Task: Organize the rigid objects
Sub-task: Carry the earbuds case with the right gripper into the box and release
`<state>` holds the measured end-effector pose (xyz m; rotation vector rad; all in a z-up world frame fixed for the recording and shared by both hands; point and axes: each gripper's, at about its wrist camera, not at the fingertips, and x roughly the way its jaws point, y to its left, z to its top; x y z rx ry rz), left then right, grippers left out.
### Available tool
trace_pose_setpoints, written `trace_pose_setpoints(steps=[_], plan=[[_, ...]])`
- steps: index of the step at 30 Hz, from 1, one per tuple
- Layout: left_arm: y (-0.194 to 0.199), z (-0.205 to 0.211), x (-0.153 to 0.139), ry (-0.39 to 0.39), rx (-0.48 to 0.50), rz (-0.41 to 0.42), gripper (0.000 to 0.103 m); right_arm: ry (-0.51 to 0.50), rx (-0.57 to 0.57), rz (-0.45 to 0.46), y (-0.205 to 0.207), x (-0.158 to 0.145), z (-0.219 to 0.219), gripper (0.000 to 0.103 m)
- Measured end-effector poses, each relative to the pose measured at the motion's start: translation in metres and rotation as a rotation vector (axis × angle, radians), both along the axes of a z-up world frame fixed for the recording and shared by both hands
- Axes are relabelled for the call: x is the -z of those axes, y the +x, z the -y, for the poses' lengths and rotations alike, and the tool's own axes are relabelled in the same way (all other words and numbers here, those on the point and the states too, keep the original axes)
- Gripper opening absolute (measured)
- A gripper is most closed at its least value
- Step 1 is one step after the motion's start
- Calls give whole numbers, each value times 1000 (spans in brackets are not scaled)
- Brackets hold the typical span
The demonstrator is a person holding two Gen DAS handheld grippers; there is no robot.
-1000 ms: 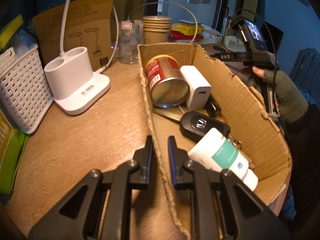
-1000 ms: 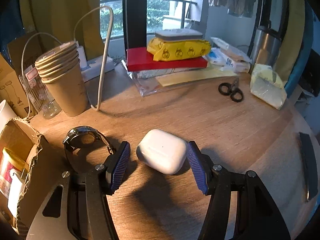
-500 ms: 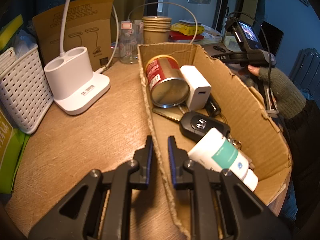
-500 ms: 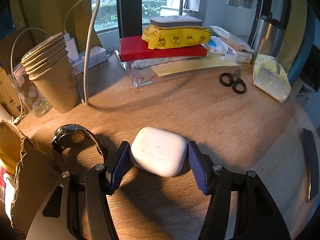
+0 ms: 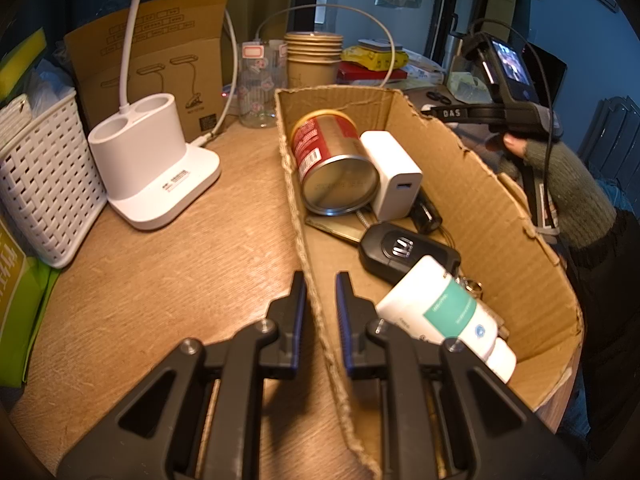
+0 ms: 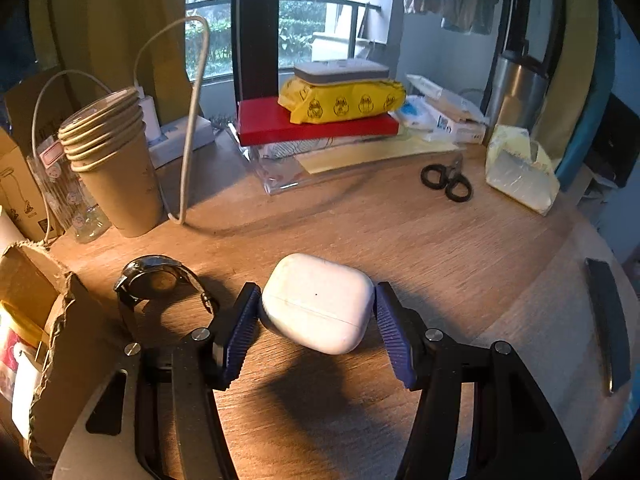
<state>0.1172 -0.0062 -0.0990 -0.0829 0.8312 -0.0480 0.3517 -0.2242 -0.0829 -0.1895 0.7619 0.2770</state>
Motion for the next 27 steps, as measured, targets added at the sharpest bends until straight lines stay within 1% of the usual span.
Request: trace_pose_setpoints(steps=[4, 11, 19, 27], plan=[[0, 0, 0, 0, 0, 0, 16, -1, -17, 35, -8, -5, -3, 61], [0, 0, 0, 0, 0, 0, 16, 36, -33, 73, -26, -23, -2, 61], [0, 0, 0, 0, 0, 0, 16, 68, -106, 110, -56, -43, -18, 61], [0, 0, 0, 1, 0, 1, 16, 77, -160, 125, -71, -51, -34, 61]])
